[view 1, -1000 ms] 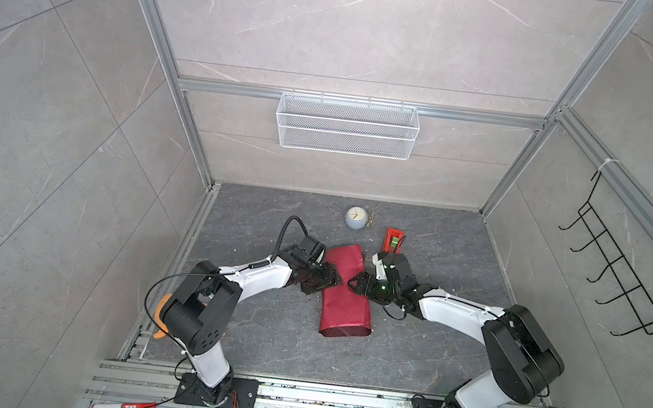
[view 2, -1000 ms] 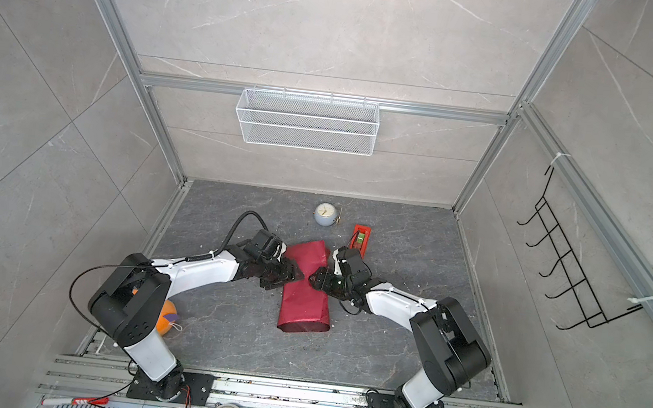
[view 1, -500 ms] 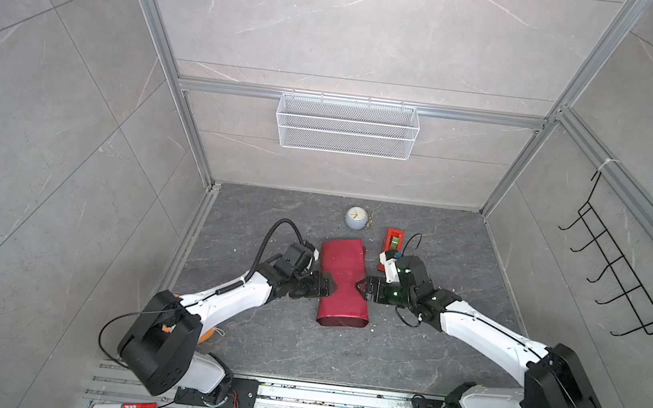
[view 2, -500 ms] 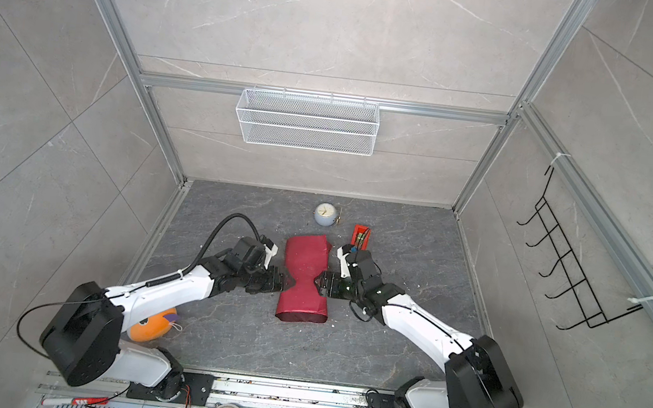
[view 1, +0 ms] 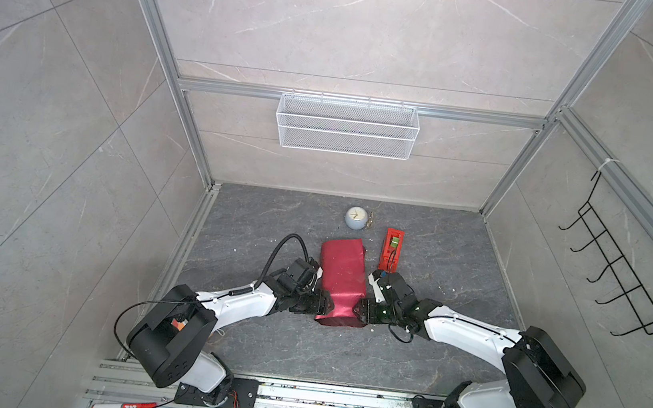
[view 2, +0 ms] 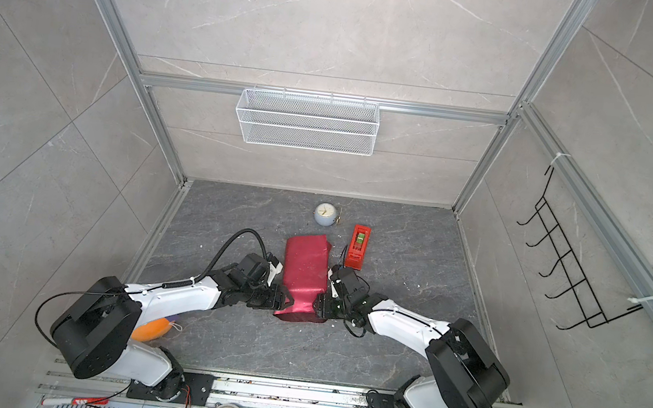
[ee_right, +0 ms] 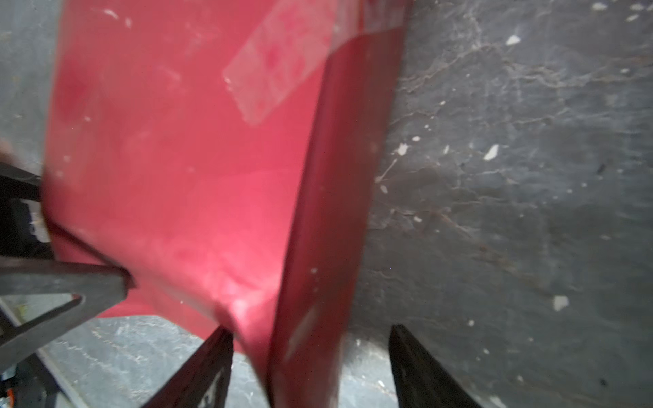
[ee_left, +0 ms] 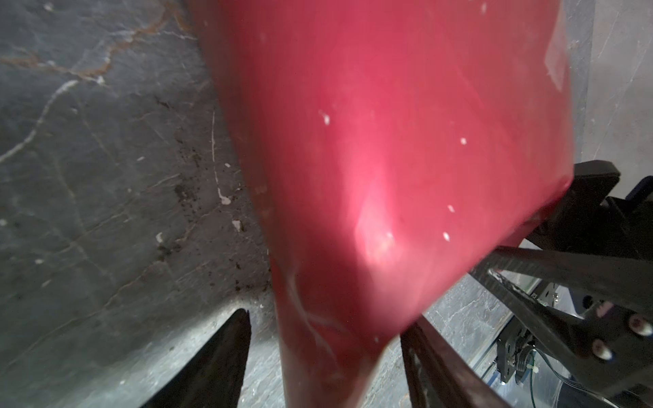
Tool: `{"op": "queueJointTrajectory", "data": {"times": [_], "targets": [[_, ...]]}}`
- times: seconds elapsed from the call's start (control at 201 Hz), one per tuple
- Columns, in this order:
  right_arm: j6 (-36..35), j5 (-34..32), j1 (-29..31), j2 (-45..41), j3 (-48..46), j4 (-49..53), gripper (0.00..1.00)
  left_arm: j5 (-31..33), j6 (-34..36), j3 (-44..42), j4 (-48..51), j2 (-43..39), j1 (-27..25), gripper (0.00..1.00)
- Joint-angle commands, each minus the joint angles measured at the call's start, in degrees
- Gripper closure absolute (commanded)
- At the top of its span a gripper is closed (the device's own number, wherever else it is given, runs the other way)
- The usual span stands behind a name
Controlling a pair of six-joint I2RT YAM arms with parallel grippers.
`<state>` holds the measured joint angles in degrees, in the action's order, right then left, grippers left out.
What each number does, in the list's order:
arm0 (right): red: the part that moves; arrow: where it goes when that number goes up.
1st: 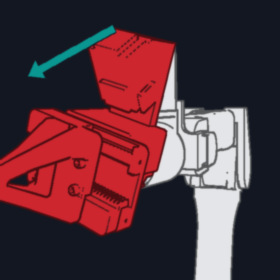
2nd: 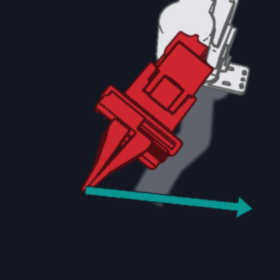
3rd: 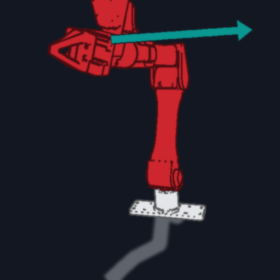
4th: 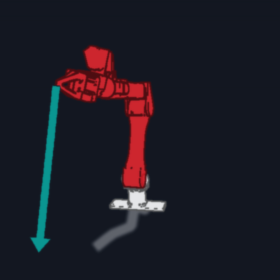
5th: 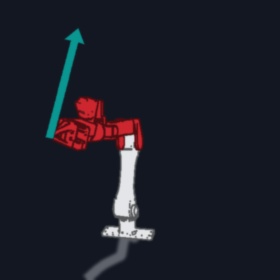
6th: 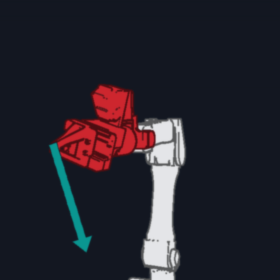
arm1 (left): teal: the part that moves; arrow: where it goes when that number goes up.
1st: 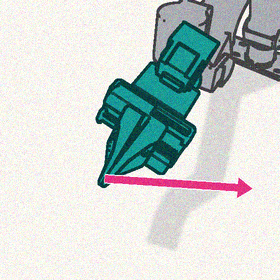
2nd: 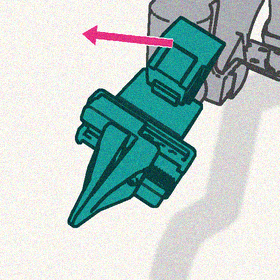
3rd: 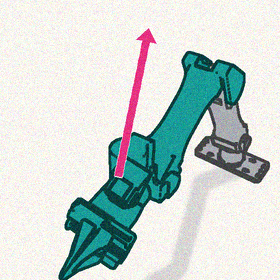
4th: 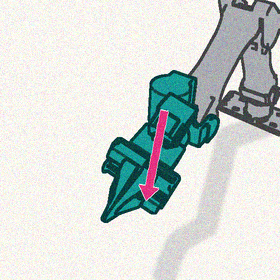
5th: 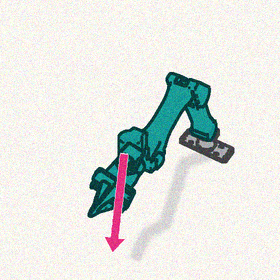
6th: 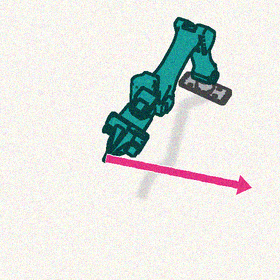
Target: Wrap the gift box in paper
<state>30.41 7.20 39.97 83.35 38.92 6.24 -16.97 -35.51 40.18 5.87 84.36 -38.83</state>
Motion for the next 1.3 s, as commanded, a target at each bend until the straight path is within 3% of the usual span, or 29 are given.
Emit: {"op": "queueJointTrajectory", "data": {"times": [0.0,0.453,0.876,1.294], "targets": [[-1.1,-3.1,0.3,1.4,-0.5,-1.4,0.32,0.4,1.4,-0.6,-2.5,0.9,-0.4,0.31],[-0.5,-4.9,0.3,4.0,-0.9,-4.6,0.48,5.0,3.8,-0.8,0.4,-2.4,-1.0,0.31],[1.0,-6.1,0.4,5.6,-0.7,-5.6,0.56,15.3,3.5,4.0,1.7,5.1,-6.2,0.60],[3.6,-7.5,0.9,7.5,0.1,-6.6,0.65,18.0,-0.8,3.8,0.3,6.6,-7.4,0.71]]}}
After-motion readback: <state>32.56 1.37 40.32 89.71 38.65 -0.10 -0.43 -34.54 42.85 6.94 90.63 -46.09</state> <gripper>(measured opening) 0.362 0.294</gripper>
